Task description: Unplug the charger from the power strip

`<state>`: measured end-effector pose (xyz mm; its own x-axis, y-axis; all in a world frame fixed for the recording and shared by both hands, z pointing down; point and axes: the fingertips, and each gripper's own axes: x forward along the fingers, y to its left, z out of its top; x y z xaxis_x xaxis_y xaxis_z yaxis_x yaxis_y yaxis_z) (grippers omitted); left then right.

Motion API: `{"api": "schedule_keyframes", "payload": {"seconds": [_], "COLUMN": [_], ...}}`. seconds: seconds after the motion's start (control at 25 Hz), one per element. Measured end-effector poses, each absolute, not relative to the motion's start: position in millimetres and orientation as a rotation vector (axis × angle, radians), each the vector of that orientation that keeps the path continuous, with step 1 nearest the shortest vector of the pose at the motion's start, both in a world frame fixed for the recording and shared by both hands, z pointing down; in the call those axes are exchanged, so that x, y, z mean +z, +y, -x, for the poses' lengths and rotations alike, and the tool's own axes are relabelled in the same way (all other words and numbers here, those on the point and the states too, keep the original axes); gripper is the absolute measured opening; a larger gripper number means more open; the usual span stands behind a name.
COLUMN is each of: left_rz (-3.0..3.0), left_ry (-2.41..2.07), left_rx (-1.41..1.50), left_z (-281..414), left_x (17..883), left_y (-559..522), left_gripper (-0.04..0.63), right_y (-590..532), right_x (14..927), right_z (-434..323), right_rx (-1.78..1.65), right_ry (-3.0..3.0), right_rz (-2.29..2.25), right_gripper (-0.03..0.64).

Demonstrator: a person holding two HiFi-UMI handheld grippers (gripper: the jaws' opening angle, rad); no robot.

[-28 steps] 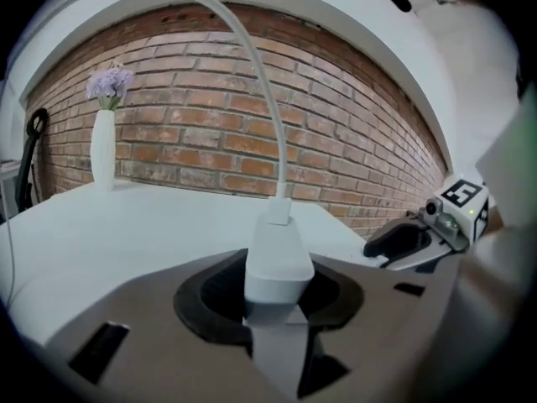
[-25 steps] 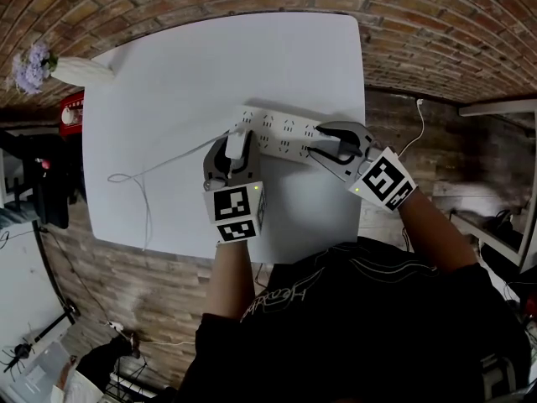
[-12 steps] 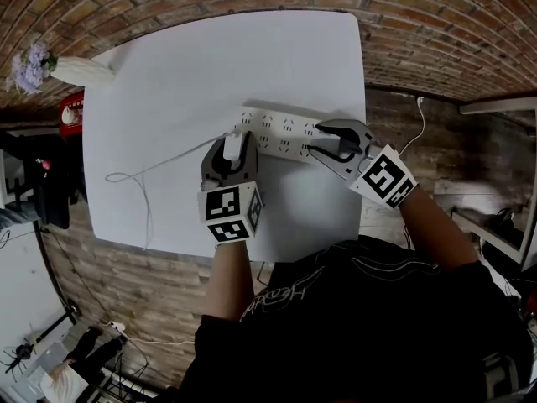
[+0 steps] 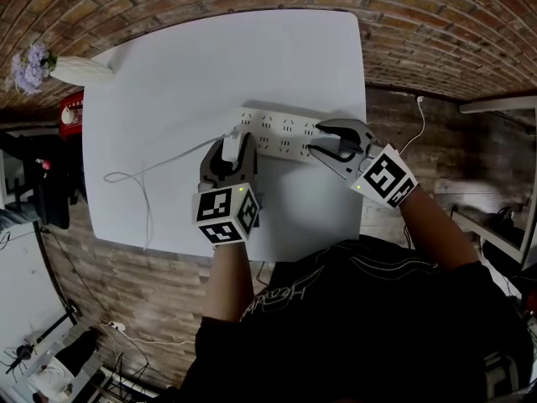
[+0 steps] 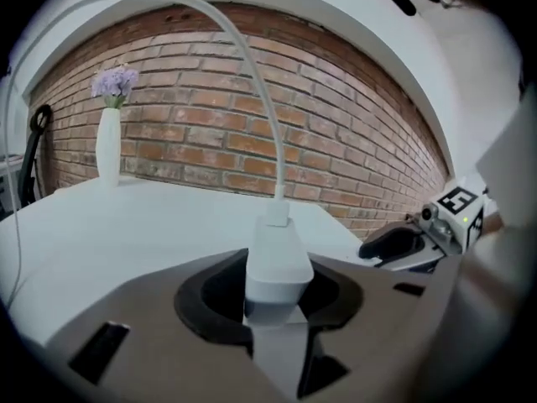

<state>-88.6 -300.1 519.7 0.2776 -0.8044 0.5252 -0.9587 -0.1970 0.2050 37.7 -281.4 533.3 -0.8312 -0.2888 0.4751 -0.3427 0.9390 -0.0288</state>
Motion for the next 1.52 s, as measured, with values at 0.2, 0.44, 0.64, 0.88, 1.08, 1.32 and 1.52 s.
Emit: {"api": "schedule_keyframes", "payload": {"seconds": [0.2,0.44,0.64,0.88,1.08,1.32,1.52], "left_rz": [-2.157,-2.052,-1.995,-2.029,-2.056,-2.126,-2.166], "left_ry": [-1.707,-1.632,-1.63,-1.567,-1.483,-1.427,-1.4], "left_rx": [0.679,0.413,0.195,0.128,0.07,0.017,0.054], "left_z": [84,92,112,102,88,66,53], "left_x": [516,509,479,458,430,381,352], "left_y": [-298,-298,-309,-296,-269,-227,-179], "left_gripper": [0.133,0.133,0.133,0.133,0.133,0.133,0.133], "right_y": [-282,-281,-281,-282,-283,-251,-205], "right_x": [533,534,534,531,483,407,355], "right_z": [-38,-38,-37,-38,-41,-42,-44], "right_rx": [0.154,0.158,0.165,0.173,0.282,0.535,0.659], "right_ry": [-2.614,-2.611,-2.601,-2.588,-2.712,-2.909,-2.995], "right_rz": [-0.462,-0.471,-0.47,-0.469,-0.544,-0.44,-0.287], "right_gripper": [0.13,0.129,0.129,0.136,0.134,0.014,0.005]}}
